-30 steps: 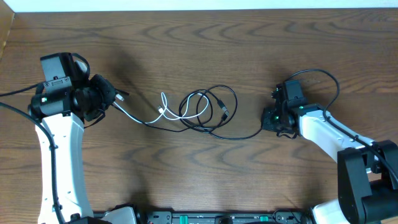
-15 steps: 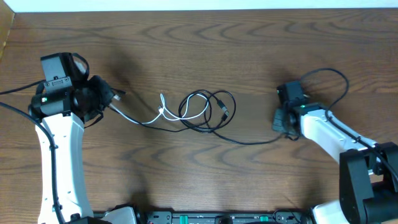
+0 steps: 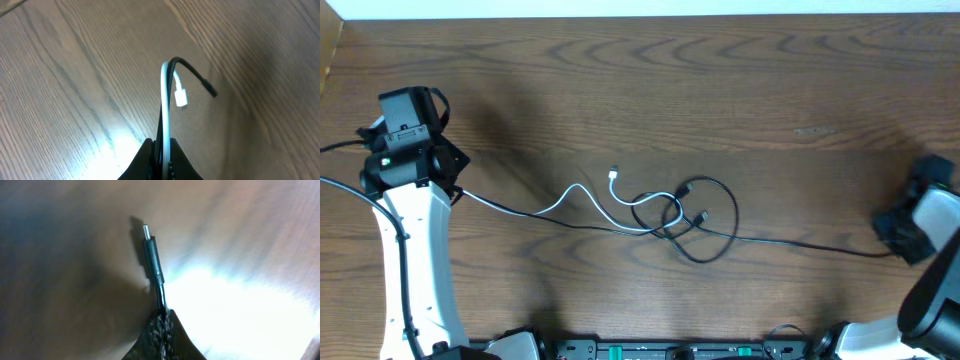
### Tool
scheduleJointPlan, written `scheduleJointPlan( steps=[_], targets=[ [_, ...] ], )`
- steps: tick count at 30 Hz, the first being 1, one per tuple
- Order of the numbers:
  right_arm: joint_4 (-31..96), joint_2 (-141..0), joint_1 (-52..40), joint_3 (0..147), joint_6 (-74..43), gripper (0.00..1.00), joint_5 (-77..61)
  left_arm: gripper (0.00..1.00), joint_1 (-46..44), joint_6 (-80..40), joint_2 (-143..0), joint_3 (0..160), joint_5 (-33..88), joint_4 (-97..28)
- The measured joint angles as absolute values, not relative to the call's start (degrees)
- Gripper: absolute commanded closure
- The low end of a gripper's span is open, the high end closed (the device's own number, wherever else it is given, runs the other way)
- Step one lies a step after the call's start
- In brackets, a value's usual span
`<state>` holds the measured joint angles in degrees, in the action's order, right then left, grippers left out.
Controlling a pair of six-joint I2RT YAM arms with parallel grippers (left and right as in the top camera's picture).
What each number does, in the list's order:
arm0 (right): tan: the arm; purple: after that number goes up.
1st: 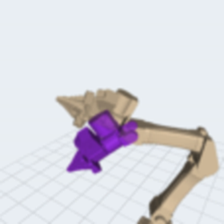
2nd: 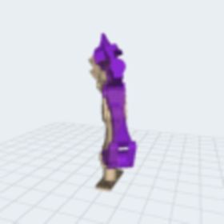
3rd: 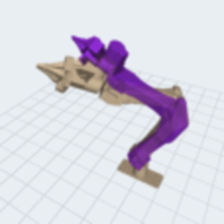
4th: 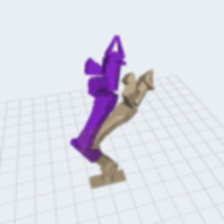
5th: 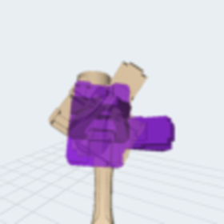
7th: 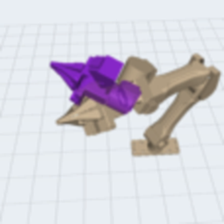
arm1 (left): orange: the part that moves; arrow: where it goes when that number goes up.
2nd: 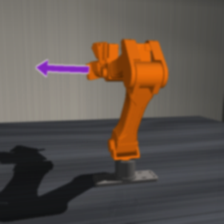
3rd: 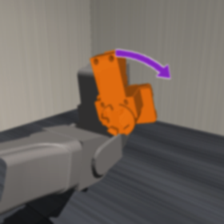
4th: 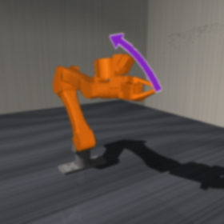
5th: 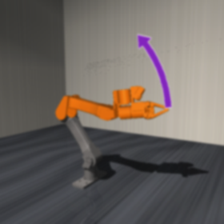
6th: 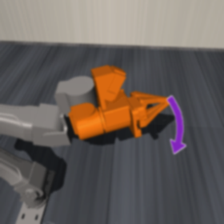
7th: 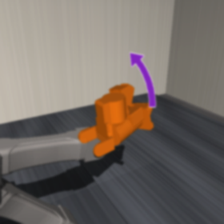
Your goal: Untangle cables
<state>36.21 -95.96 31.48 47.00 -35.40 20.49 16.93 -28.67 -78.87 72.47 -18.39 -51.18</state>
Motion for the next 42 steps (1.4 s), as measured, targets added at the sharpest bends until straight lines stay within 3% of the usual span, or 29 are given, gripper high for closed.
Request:
scheduleJointPlan(
  steps=[3, 10, 15, 18, 23, 29, 35, 42],
  targets=[
    [34.7, -95.8, 36.8, 47.1, -35.4, 0.98, 18.2, 0.92, 17.1, -30.0, -78.9, 72.5, -17.4, -51.2],
    [22.0, -95.7, 40.3, 47.1, -28.1, 0.75, -8.2, 0.93, 17.0, -28.7, -79.5, 72.5, -0.4, -51.2],
    [20.5, -95.9, 36.5, 47.2, -22.9, 0.59, -21.7, 0.92, 15.0, -24.8, -81.6, 72.5, 7.3, -51.3],
    [20.6, -95.1, 32.5, 47.3, -20.0, 0.46, -24.6, 0.92, 12.2, -22.6, -83.8, 72.5, 9.4, -52.2],
    [24.3, -93.4, 23.0, 48.2, -15.2, 0.32, -26.4, 0.92, 6.3, -21.5, -88.8, 72.5, 10.8, -52.6],
    [32.6, -93.3, 9.3, 48.2, -7.8, 0.3, -27.0, 0.93, -0.3, -21.0, -91.8, 72.5, 10.9, -52.6],
    [33.0, -93.3, -1.9, 47.0, -4.6, 0.29, -27.0, 0.92, -7.5, -20.9, -92.0, 72.5, 11.1, -52.6],
    [33.0, -93.3, -8.5, 45.9, -3.6, 0.33, -27.0, 0.92, -12.1, -20.9, -92.0, 72.5, 11.1, -52.6]
  ],
)
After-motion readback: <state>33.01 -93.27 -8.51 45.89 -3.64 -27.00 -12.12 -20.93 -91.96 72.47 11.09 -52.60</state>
